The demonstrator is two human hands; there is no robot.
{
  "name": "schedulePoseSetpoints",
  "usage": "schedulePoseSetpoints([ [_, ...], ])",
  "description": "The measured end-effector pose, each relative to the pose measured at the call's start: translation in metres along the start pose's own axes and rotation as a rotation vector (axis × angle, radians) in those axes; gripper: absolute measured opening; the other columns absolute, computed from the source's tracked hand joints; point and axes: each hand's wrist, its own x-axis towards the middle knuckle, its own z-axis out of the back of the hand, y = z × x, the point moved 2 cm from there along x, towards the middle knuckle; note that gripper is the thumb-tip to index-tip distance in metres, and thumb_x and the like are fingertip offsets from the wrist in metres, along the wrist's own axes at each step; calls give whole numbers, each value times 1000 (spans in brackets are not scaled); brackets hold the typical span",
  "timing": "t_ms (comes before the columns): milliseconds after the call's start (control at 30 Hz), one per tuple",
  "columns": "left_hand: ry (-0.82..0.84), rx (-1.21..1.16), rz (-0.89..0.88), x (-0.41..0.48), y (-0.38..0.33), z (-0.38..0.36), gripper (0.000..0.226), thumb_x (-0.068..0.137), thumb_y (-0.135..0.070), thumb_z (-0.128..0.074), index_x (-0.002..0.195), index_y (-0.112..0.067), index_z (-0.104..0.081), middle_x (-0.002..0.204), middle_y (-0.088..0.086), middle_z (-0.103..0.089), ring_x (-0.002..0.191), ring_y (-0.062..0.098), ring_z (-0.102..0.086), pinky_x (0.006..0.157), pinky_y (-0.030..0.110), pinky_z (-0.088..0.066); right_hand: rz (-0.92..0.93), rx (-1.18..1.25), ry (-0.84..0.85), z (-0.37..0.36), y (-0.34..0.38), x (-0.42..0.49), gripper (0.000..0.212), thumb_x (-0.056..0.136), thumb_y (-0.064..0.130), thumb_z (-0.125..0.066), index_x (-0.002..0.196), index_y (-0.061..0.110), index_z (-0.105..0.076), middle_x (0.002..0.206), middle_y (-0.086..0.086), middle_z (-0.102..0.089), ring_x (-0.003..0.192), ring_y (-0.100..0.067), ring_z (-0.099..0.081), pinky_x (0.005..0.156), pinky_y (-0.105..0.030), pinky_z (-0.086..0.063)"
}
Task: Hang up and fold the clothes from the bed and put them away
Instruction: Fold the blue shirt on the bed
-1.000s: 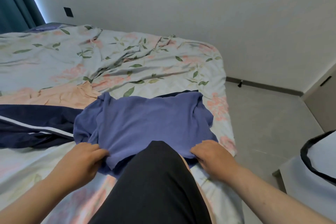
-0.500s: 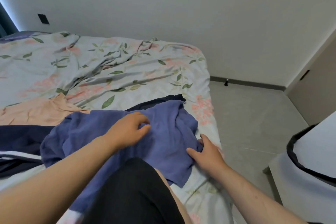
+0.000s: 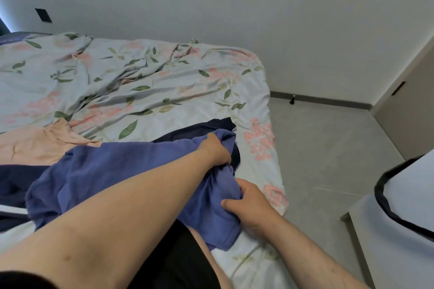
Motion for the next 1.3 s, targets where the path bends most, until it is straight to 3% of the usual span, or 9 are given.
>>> schedulePoseSetpoints([
  [200, -144, -438, 24, -8, 41, 52, 30, 86, -1, -61, 115, 4, -64, 109, 19, -67, 84, 27, -57, 78, 35, -54, 59, 80, 17, -18, 43, 1, 40, 69, 21, -66, 99, -3, -58, 85, -20, -60, 77, -19, -53, 70, -37, -44],
  [300, -151, -647, 71, -20, 73, 87, 7, 87, 1, -61, 90, -4, -60, 84, 8, -62, 70, 21, -59, 66, 30, -55, 111, 47, 47, -38, 74, 3, 30, 75, 20, -67, 99, 5, -60, 96, -21, -65, 77, -18, -56, 71, -36, -46],
  [433, -213, -857, 108, -36, 125, 132, 17, 89, 5, -54, 77, -7, -54, 76, 8, -58, 64, 19, -57, 64, 31, -53, 177, -79, 162, -81, 116, 9, 19, 84, 14, -64, 102, 12, -59, 98, -17, -63, 76, -15, -52, 68, -32, -43],
  [600, -357, -773, 193, -62, 200, 165, 20, 87, 3, -60, 74, -11, -53, 73, 5, -57, 62, 18, -56, 60, 31, -53, 211, -348, 379, -164, 146, 8, 15, 90, 14, -58, 98, 5, -48, 85, -4, -47, 74, -17, -41, 65, -31, -36],
  [867, -422, -495, 313, -83, 298, 153, 11, 87, 1, -51, 77, 1, -56, 69, 20, -54, 66, 28, -50, 61, 35, -37, 288, -679, 797, -252, 156, -9, 13, 90, 18, -60, 78, 15, -55, 79, -12, -64, 68, -27, -59, 63, -41, -50],
  [1000, -519, -330, 330, -79, 310, 141, 18, 84, -31, -58, 83, -13, -54, 77, 6, -59, 78, 30, -56, 66, 35, -43, 124, -449, 394, -221, 139, 35, 19, 84, 22, -57, 69, 12, -51, 70, -6, -46, 64, -20, -39, 62, -36, -37],
  [1100, -499, -156, 399, -76, 311, 135, 42, 77, -56, -58, 96, -18, -55, 96, 6, -60, 95, 33, -57, 78, 40, -46, -65, -394, 39, -189, 125, 68, 10, 87, 25, -54, 95, 20, -51, 101, -3, -55, 87, -20, -52, 69, -33, -42],
  [1200, -459, -125, 438, -71, 312, 132, 50, 75, -61, -62, 99, -18, -55, 99, 5, -61, 95, 29, -56, 77, 38, -44, -186, -343, 12, -192, 113, 83, 38, 85, 33, -60, 116, 12, -53, 117, -5, -58, 104, -27, -60, 83, -40, -55],
  [1300, -425, -464, 383, -67, 313, 139, 42, 75, -46, -76, 92, -11, -59, 93, 5, -66, 87, 24, -63, 74, 38, -54, -234, -41, 26, -202, 107, 88, 32, 83, 31, -67, 107, 12, -60, 105, -6, -67, 93, -26, -67, 81, -38, -57],
])
